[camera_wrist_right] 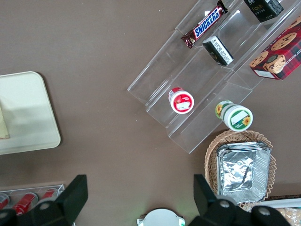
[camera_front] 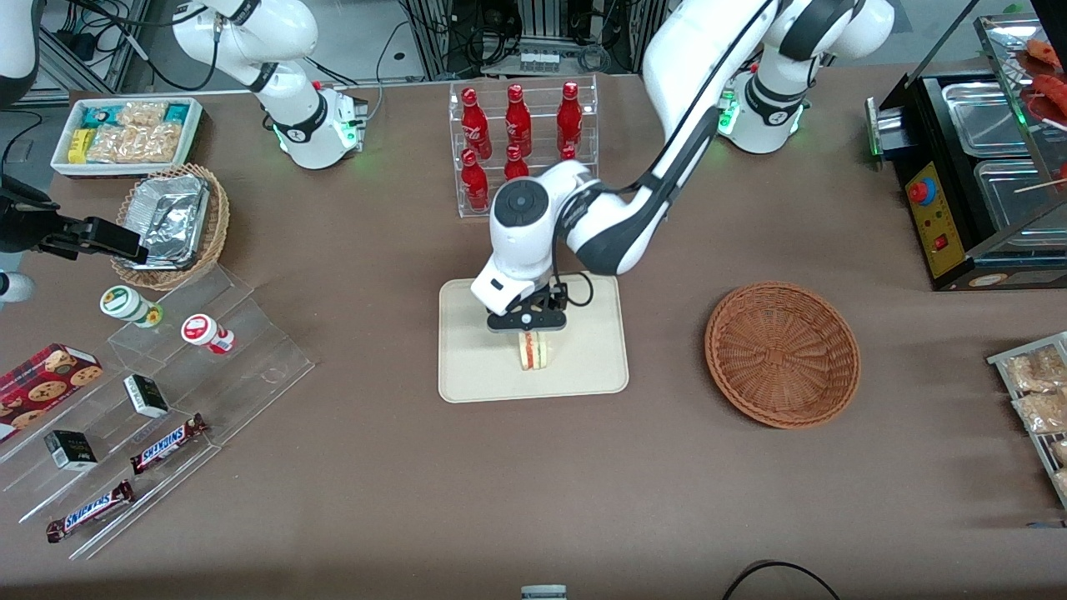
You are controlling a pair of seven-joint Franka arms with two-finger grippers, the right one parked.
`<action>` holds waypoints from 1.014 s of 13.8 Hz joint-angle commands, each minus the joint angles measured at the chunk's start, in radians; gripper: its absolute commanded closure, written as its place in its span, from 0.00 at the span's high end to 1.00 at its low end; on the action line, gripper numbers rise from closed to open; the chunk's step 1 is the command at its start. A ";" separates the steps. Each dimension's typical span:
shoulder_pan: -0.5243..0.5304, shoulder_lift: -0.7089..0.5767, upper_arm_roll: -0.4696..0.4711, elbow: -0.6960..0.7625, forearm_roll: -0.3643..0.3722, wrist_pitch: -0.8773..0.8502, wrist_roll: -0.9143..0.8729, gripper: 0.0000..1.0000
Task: Place sandwich from basket to tray
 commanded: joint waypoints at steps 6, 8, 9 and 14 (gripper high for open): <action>0.143 -0.317 0.036 -0.023 0.008 -0.290 -0.064 1.00; 0.197 -0.368 0.036 -0.028 0.002 -0.353 0.014 0.99; 0.229 -0.383 0.034 -0.028 -0.001 -0.382 0.054 0.99; 0.402 -0.474 0.034 -0.033 -0.073 -0.511 0.327 0.99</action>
